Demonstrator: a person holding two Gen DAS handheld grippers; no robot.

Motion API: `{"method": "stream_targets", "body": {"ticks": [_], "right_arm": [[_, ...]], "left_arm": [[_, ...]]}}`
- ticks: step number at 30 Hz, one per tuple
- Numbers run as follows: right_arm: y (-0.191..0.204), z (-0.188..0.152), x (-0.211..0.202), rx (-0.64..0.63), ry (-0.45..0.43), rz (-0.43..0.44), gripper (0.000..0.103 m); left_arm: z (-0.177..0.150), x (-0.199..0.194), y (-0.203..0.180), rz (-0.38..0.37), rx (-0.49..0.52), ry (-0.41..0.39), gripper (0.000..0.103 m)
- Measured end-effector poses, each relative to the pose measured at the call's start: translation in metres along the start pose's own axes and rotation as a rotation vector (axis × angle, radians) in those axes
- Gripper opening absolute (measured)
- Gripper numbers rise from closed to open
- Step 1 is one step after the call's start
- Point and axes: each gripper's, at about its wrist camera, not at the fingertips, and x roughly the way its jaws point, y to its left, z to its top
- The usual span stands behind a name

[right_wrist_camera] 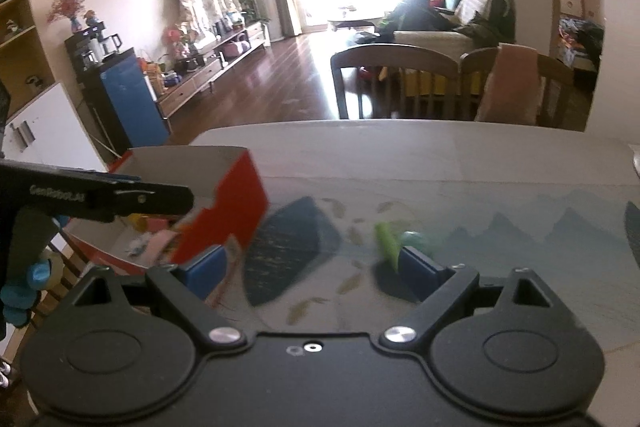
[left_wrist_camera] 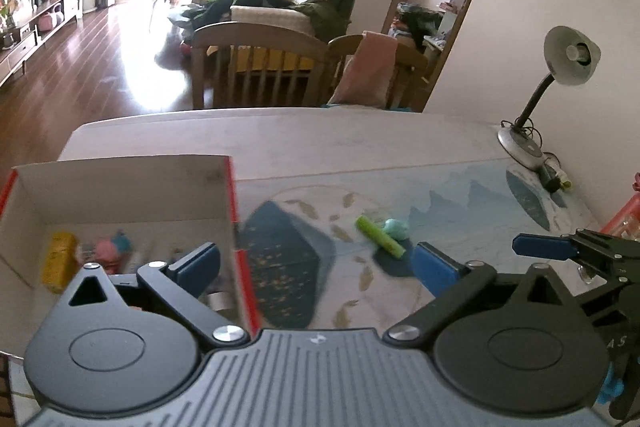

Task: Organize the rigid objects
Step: 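Move both tools down toward the green marker and teal eraser on the mat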

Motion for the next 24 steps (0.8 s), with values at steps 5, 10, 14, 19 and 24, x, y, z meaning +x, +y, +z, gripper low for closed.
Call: {"method": "stream_targets", "body": {"ticks": [5,10,14,19,24], "right_arm": [[-0.035,-0.006,0.0,0.014,0.017,-0.021,0.092],[-0.077,-0.009,0.005,0.022,0.043,-0.054,0.092],[-0.107,-0.009,0.017,0.007,0.069,-0.078,0.09],[-0.133,-0.004,0.039,-0.008,0.109,-0.065,0.087],[-0.154,0.003,0.066,0.039,0.159,-0.018,0.085]], "left_arm": [[-0.006,0.026,-0.026,-0.002,0.002,0.025,0.103],[-0.013,0.054,-0.051,0.01,-0.013,0.058,0.103],[-0.022,0.075,-0.071,0.029,0.001,0.065,0.103],[-0.029,0.103,-0.091,0.046,0.021,0.078,0.103],[-0.033,0.134,-0.104,0.08,0.035,0.091,0.103]]}}
